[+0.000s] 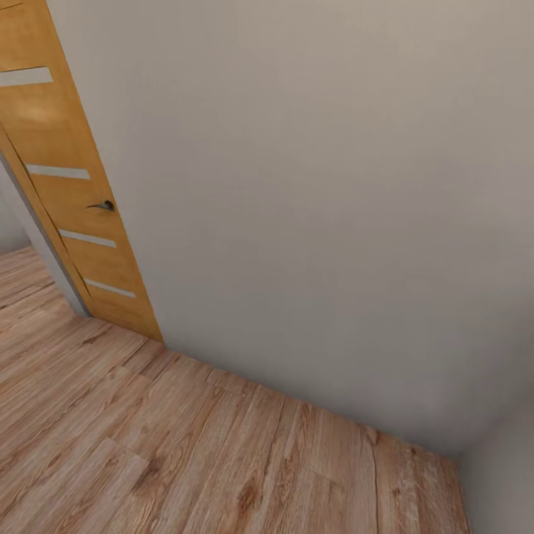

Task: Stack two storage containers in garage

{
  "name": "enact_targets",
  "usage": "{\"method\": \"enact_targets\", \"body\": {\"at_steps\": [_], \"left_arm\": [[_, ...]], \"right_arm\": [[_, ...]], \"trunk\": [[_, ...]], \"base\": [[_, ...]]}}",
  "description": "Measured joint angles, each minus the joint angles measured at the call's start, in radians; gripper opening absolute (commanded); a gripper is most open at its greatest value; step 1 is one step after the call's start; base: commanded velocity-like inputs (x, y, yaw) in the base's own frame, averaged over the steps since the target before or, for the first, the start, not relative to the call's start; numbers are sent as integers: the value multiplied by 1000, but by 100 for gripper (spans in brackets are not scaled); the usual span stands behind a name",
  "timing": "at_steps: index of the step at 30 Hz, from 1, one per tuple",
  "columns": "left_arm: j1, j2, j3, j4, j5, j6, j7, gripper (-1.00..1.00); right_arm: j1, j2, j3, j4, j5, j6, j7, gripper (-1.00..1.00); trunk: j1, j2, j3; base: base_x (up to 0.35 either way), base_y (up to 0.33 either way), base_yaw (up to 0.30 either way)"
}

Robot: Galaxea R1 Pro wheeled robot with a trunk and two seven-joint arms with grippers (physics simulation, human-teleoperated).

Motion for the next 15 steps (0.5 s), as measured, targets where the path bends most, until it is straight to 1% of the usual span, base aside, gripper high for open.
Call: {"method": "enact_targets", "body": {"at_steps": [3, 11, 15], "left_arm": [[0, 0, 0, 0, 0, 0, -1, 100], [1, 0, 0, 0, 0, 0, 0, 100], [0, 0, 0, 0, 1, 0, 1, 100]], "right_arm": [[0, 0, 0, 0, 0, 0, 0, 100], [0, 0, 0, 0, 1, -1, 0, 100], [0, 0, 1, 0, 1, -1, 0, 100]], "trunk": [[0, 0, 0], [0, 0, 0], [0, 0, 0]], "base": [[94, 0, 0], [245, 0, 0], [82, 0, 0]]}}
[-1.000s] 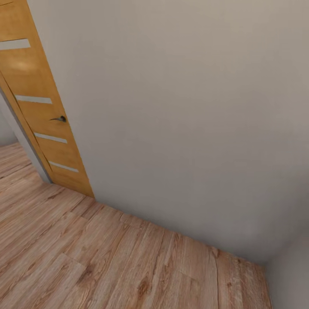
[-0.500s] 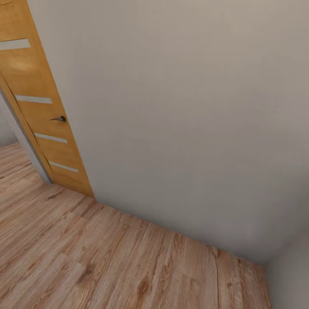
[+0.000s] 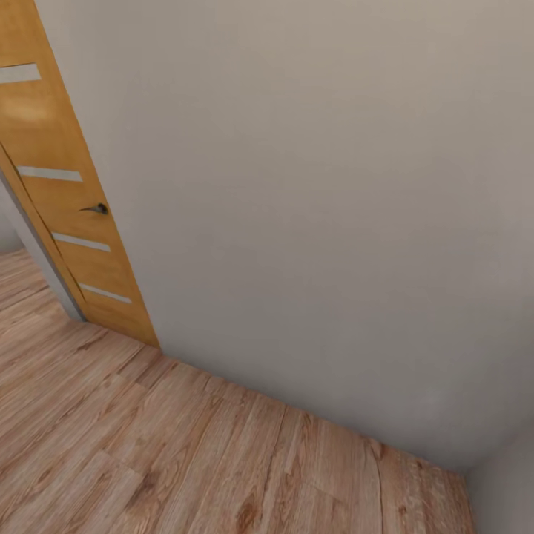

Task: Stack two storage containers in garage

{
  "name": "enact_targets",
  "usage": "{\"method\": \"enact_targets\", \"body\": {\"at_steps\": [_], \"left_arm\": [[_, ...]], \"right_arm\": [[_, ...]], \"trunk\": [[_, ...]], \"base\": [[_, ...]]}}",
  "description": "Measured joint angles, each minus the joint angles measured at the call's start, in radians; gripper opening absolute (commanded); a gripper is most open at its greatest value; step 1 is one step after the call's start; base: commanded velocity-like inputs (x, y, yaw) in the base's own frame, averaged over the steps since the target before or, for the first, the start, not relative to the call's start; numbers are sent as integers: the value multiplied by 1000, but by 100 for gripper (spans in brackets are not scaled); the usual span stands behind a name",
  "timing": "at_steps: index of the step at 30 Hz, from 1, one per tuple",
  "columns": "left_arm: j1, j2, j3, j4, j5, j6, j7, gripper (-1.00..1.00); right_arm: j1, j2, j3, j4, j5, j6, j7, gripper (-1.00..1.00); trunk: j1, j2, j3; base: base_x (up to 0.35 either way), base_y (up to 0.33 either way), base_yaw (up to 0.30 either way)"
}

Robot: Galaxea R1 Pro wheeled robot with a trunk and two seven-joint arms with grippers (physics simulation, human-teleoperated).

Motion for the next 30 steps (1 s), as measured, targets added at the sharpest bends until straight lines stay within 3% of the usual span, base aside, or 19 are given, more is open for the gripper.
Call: {"method": "enact_targets", "body": {"at_steps": [30], "left_arm": [[0, 0, 0, 1, 1, 5, 4, 100]], "right_arm": [[0, 0, -1, 0, 1, 0, 0, 100]], "trunk": [[0, 0, 0]], "base": [[2, 0, 0]]}}
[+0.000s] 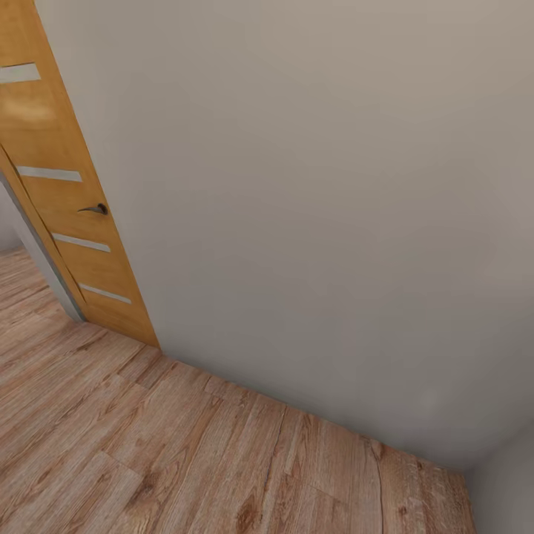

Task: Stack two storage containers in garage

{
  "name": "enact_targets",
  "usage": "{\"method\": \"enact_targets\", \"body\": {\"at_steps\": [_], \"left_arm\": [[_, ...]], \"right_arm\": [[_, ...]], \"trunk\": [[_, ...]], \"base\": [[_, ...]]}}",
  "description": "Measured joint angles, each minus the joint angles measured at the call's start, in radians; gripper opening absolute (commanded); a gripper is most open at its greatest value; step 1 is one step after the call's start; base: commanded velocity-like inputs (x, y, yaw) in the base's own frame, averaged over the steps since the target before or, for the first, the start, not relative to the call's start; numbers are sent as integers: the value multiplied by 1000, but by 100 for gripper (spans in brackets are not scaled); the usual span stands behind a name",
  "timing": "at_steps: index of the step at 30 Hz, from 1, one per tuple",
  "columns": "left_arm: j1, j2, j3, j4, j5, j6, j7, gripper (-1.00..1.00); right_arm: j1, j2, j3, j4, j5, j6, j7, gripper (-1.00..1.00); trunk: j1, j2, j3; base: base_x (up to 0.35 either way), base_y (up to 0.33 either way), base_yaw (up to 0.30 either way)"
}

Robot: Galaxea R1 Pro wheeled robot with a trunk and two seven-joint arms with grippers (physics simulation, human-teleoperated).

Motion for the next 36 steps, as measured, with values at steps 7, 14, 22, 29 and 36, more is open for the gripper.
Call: {"method": "enact_targets", "body": {"at_steps": [7, 14, 22, 29, 36], "left_arm": [[0, 0, 0, 0, 0, 4, -3, 100], [0, 0, 0, 0, 0, 6, -3, 100], [0, 0, 0, 0, 0, 6, -3, 100], [0, 1, 0, 0, 0, 6, -3, 100], [0, 1, 0, 0, 0, 5, -3, 100]], "right_arm": [[0, 0, 0, 0, 0, 0, 0, 100], [0, 0, 0, 0, -1, 0, 0, 100], [0, 1, 0, 0, -1, 1, 0, 100], [0, 0, 0, 0, -1, 1, 0, 100], [0, 0, 0, 0, -1, 1, 0, 100]], "trunk": [[0, 0, 0], [-1, 0, 0], [-1, 0, 0], [-1, 0, 0], [0, 0, 0]], "base": [[130, 0, 0], [305, 0, 0], [320, 0, 49], [304, 0, 250], [208, 0, 241]]}}
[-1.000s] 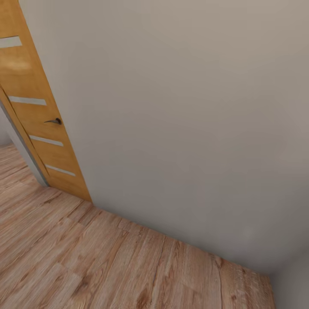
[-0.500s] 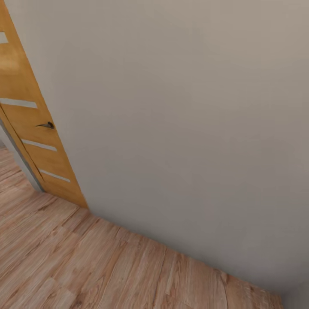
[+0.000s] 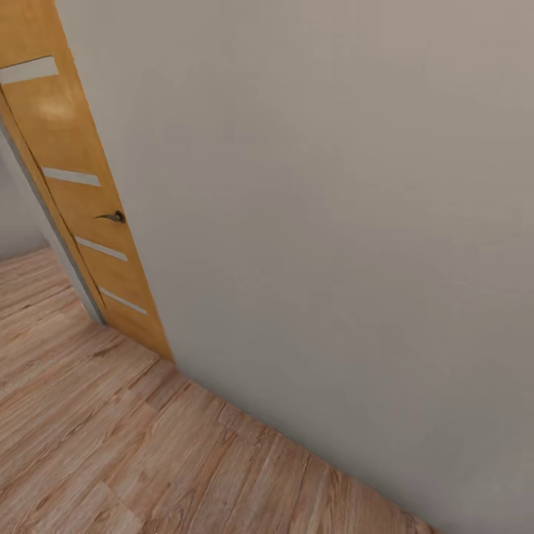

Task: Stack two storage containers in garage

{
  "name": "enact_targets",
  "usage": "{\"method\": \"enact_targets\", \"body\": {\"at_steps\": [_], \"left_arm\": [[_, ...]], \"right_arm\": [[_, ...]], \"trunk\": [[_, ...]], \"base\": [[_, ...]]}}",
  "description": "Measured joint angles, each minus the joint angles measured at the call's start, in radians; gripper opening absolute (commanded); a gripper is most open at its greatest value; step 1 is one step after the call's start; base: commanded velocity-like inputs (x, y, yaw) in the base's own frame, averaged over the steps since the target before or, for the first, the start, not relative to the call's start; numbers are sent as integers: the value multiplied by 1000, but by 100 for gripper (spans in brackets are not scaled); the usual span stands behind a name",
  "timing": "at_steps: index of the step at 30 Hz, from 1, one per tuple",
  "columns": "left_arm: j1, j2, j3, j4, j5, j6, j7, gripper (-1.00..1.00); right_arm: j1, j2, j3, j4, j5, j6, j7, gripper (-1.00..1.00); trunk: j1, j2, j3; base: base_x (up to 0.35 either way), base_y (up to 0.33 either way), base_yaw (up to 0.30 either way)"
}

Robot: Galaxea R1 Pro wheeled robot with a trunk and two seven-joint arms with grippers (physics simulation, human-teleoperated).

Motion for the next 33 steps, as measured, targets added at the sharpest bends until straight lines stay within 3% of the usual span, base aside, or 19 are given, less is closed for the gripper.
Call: {"method": "enact_targets", "body": {"at_steps": [11, 33], "left_arm": [[0, 1, 0, 0, 1, -2, 0, 100], [0, 1, 0, 0, 0, -6, 0, 100]], "right_arm": [[0, 2, 0, 0, 0, 1, 0, 100], [0, 1, 1, 0, 1, 0, 0, 100]], "trunk": [[0, 0, 0], [0, 0, 0]], "base": [[15, 0, 44], [0, 0, 260]]}}
